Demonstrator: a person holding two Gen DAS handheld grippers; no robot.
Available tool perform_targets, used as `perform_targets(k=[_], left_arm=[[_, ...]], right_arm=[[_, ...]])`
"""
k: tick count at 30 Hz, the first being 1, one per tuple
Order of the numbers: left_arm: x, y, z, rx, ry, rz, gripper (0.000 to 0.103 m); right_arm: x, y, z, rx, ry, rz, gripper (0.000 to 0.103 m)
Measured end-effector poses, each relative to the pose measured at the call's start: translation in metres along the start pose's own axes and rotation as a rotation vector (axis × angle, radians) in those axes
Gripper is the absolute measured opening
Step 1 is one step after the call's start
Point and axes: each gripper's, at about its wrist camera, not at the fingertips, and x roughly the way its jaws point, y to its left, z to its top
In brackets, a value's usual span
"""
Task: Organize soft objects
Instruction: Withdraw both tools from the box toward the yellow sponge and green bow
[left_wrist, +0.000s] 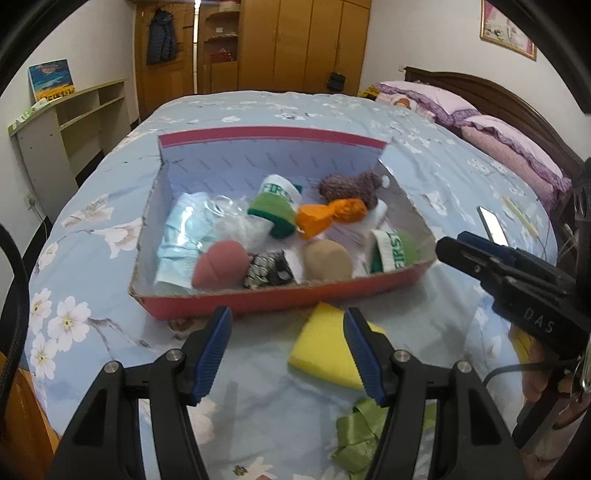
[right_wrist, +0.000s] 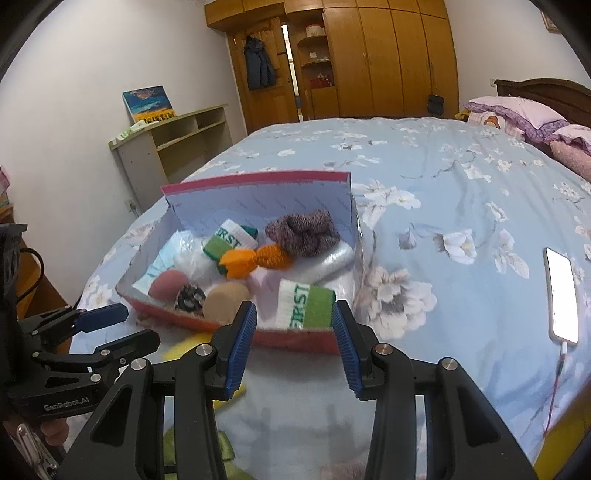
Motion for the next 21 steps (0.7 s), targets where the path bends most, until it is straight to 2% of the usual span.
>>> perform_targets(k=[10,12,16,18,21], left_arm=[[0.015,-0.020,-0.014,0.054,0.055,-0.040,0.067],[0.018,-0.026,-0.017,0.086,0.067,-0.044,0.076],[0.027,-0.036,-0.021,0.125,0.085,-0.052,0.078],[0.032,-0.040,-0.023,0.140,0.097,-0.055,0.084],[0.039,-0.043,-0.026,0.159,0.102,-0.042,0.086]], right_arm=[[-0.004,-0.007,-0.017,0.020,0.024,-0.012,0.044],[-0.004,-0.009,-0.018,0.024,0.028,-0.011,0.044],[-0.002,-0.013,-0.022,0.035,0.037,-0.008,0.044],[-0.002,-0.015,-0.023,0.039,0.038,-0.007,0.044],[-0.001,-0.016,-0.024,0.042,0.040,-0.005,0.044]])
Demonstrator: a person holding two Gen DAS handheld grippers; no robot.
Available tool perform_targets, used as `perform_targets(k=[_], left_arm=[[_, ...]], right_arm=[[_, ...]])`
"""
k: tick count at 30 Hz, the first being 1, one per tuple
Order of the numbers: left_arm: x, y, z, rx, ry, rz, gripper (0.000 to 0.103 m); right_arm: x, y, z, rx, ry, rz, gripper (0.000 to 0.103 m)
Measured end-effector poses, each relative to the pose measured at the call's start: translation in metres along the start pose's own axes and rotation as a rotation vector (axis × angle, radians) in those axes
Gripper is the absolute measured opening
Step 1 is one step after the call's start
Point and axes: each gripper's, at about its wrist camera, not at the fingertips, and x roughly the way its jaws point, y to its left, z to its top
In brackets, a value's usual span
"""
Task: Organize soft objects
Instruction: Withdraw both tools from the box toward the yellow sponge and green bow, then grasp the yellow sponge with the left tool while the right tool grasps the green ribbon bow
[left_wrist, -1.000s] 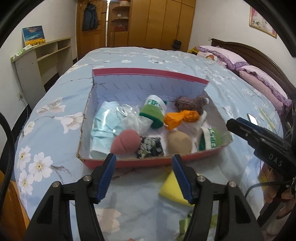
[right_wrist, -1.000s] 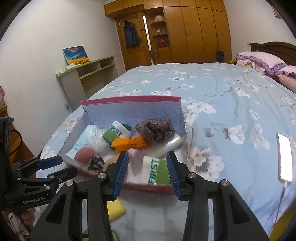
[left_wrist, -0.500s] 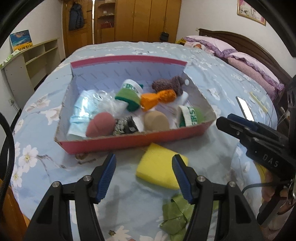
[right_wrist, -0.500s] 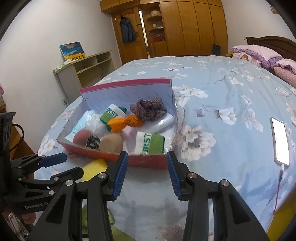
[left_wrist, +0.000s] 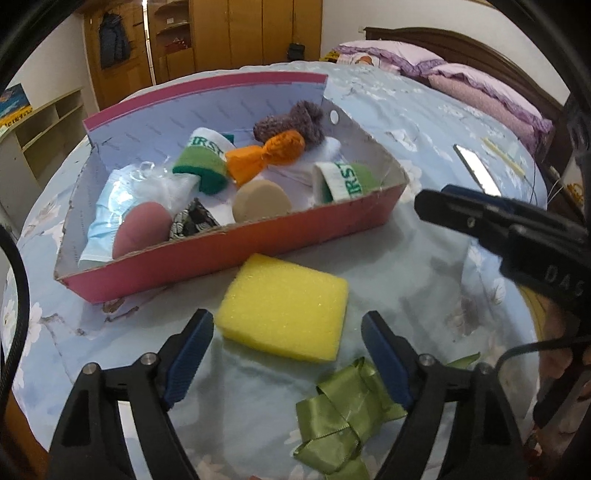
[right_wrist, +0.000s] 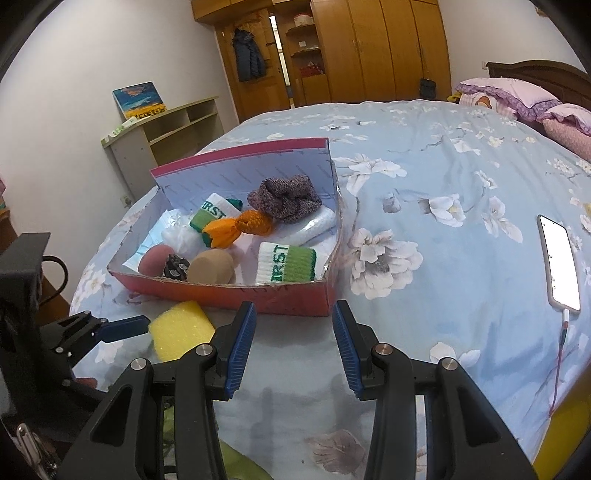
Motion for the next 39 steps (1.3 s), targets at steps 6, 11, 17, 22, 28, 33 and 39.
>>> perform_targets(k=[6,11,17,22,28,33,39], left_arm=[[0.016,0.001,0.001,0.001,0.017,0.029,0.086],[0.023,0.003,0.002,-0.003,0.021,0.025,0.086],[0.029,0.007,0.001,-0.044,0.047,0.002,0.084],[0.024,0.010,-0.002,-0.052,0.034,-0.007,0.076],[0.014,0.012,-0.003,-0.060,0.011,-0.021,0.073],[-0.001,0.018,-0.004,-0.078,-0.011,-0.007,0.073],[-0.021,0.030,-0.010,-0.107,-0.037,0.012,0.073]], right_arm=[[0.004,-0.001,-0.002,0.006,0.009,0.008,0.044],[0.008,-0.002,-0.004,0.009,0.020,0.012,0.044],[0.009,-0.003,-0.005,0.014,0.025,0.014,0.044],[0.010,-0.001,-0.006,0.016,0.027,0.016,0.044],[0.008,0.003,-0.010,0.008,0.033,0.016,0.044],[0.005,0.006,-0.012,0.004,0.034,0.016,0.044],[0.000,0.015,-0.016,-0.006,0.042,0.034,0.044]])
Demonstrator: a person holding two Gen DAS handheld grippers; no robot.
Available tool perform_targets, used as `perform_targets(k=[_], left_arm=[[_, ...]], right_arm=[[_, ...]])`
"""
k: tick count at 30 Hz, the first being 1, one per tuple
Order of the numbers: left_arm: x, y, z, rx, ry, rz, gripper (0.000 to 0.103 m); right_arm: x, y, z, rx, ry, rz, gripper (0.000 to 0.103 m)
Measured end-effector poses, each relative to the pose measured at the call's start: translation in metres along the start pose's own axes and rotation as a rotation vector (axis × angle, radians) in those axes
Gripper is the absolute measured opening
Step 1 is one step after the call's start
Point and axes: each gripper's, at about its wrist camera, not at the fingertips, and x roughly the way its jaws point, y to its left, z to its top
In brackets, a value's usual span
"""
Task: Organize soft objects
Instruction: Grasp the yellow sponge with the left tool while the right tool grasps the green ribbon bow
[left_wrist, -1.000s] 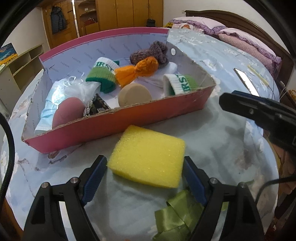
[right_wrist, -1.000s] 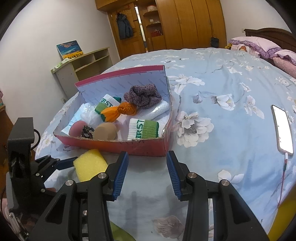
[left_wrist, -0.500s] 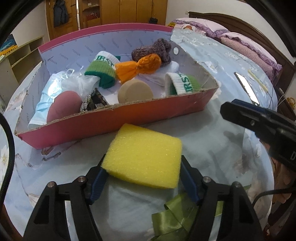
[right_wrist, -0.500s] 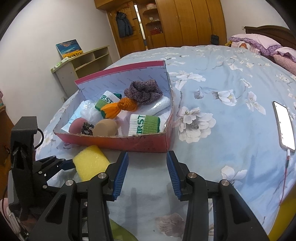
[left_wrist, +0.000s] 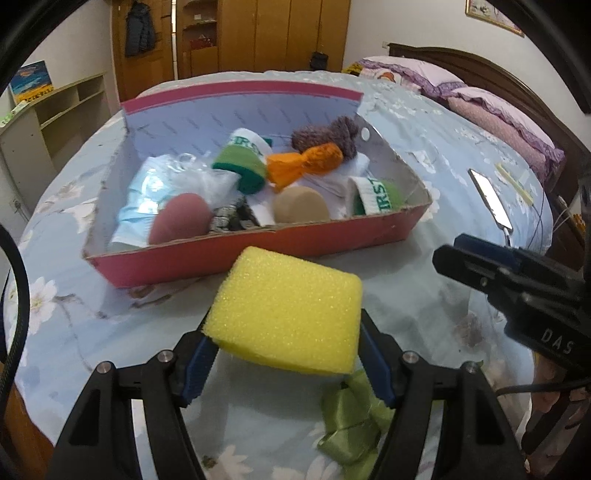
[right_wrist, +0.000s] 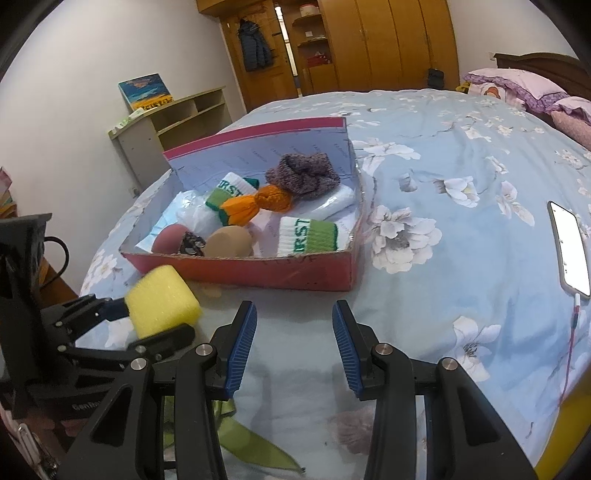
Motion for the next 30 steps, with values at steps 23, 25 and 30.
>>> perform_targets(k=[23,25,30], left_arm=[[-0.036,0.046,-0.039,-0.139,-0.026,0.094,0.073],[-0.037,0.049,-0.042,-0.146,-0.027,0.096,0.073],[-0.039,0.053,-0.046,-0.160,-0.031,0.096,0.073]], right_arm=[[0.005,0.059,-0.048,-0.090,0.129,0.089,0.044],[0.007,0.064,-0.052,-0.100,0.138,0.092,0.044],[0.011,0.072,-0.059,-0.115,0.161,0.093,0.044]])
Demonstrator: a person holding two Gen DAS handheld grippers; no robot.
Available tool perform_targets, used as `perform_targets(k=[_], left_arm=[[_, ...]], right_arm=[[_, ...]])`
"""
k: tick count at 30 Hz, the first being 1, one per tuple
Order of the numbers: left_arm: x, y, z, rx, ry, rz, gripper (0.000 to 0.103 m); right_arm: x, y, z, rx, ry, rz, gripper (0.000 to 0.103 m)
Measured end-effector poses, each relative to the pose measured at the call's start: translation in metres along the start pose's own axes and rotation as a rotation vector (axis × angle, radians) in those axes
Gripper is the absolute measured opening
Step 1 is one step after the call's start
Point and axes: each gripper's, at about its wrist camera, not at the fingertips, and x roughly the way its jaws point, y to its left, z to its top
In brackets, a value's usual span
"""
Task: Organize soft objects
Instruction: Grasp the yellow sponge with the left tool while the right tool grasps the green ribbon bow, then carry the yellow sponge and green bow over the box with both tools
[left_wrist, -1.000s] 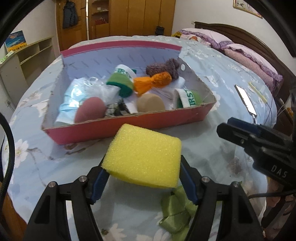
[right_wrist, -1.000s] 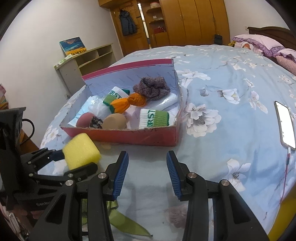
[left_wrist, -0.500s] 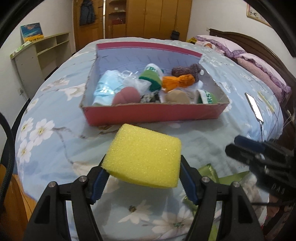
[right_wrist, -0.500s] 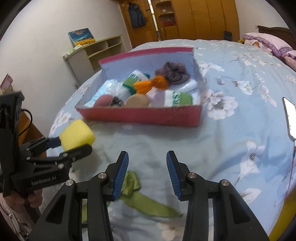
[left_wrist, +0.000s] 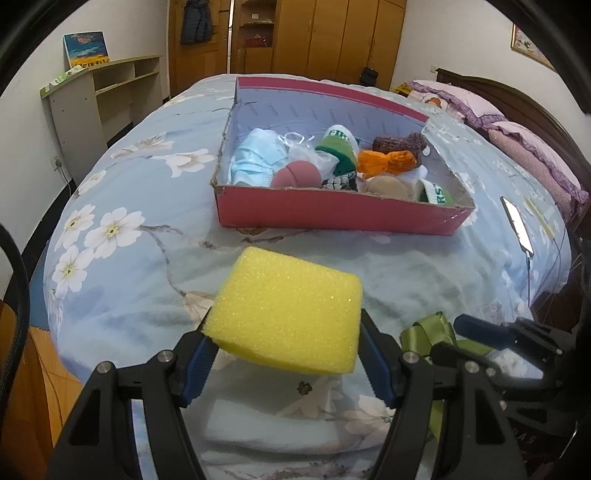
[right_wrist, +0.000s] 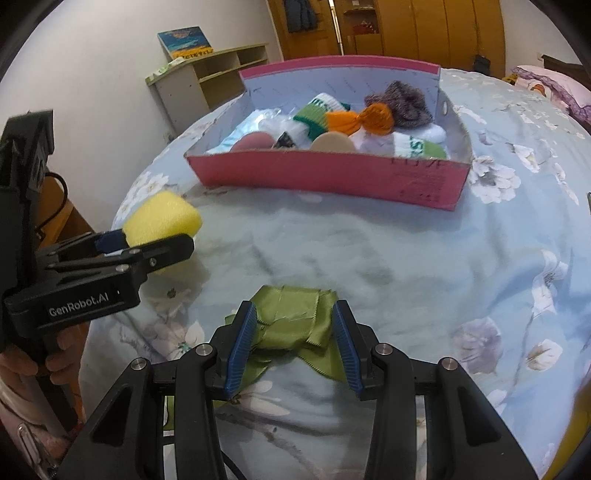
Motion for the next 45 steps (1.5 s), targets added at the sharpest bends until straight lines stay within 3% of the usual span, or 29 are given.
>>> perform_targets(k=[11,21,30,32,42,45], left_arm=[[0.002,0.003,-0.002,-0.012,0.005,-0.003,0.073],[0.002,0.005,-0.003,-0.014,-0.003,0.000,0.073],[0.003,0.010,-0.006,-0.033,0.001,-0.009,0.073],[0.003,0.011,-0.007,-0.034,0.001,-0.010,0.073],[0.003,0.010,-0.007,-0.032,-0.001,-0.011,0.073],[0.001,0.009,-0.006,-0.030,-0.005,-0.013,0.073]], right_arm=[[0.018,0.005,-0.007,-0.001,0.026,-0.032,0.050],[0.007,0.007,-0.011,-0.007,0.001,-0.067,0.060],[0.020,0.015,-0.010,-0.023,0.031,-0.090,0.062],[0.022,0.020,-0.011,-0.040,0.028,-0.080,0.060],[0.014,0.021,-0.011,-0.063,-0.015,-0.041,0.019],[0.010,0.022,-0.009,-0.068,-0.029,-0.032,0.014]])
